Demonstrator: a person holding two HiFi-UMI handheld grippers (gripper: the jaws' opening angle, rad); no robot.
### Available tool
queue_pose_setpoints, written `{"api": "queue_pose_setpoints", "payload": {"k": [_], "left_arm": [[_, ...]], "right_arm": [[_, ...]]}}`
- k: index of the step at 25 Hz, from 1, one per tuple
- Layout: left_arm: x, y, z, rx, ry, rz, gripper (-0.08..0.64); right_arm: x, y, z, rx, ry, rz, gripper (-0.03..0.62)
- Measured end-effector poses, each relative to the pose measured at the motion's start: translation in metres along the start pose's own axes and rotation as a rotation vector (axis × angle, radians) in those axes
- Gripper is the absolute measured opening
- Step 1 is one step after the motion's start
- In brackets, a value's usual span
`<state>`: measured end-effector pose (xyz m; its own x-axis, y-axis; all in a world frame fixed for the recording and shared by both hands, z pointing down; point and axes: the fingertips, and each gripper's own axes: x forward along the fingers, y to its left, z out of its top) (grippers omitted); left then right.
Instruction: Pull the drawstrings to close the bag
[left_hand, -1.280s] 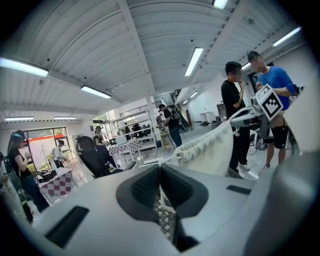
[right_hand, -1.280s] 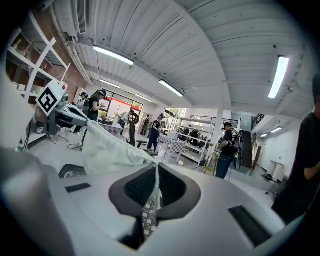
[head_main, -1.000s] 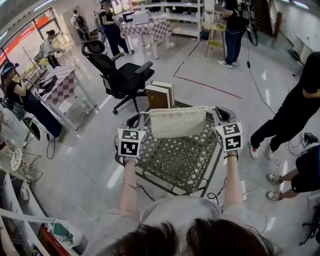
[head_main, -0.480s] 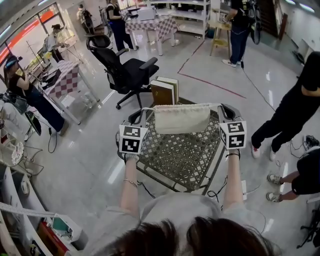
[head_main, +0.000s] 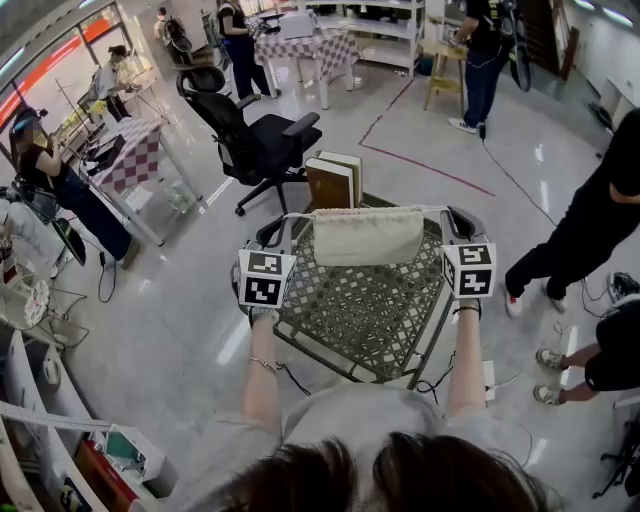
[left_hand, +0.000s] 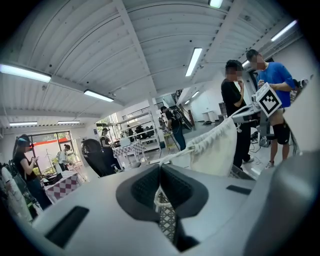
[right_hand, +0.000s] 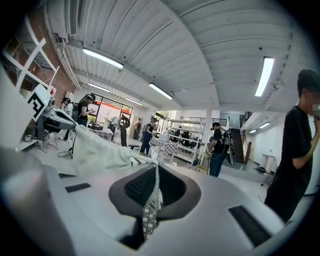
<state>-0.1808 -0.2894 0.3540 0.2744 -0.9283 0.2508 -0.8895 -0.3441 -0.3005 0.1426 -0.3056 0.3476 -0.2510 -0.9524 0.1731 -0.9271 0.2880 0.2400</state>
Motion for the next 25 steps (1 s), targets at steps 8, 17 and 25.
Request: {"api": "queue_pose_setpoints", "payload": {"k": [8,17,25], "left_arm": [[-0.006,0.009,-0.001,-0.011,-0.019,0.026,0.028],[-0.007,0.009,-0.001,-0.009,-0.025,0.039,0.028],[-0.011,0.012,-0.007,-0.052,-0.038,0.064,0.028]], "right_arm": [[-0.001,0.001,-0.001,0.01,-0.006,-0.016,0.025],[0.0,-0.004,-0.002,0.021,-0.007,-0.033,0.025],[-0.002,-0.004,-0.006,0.045,-0.011,-0.044,0.025]]}}
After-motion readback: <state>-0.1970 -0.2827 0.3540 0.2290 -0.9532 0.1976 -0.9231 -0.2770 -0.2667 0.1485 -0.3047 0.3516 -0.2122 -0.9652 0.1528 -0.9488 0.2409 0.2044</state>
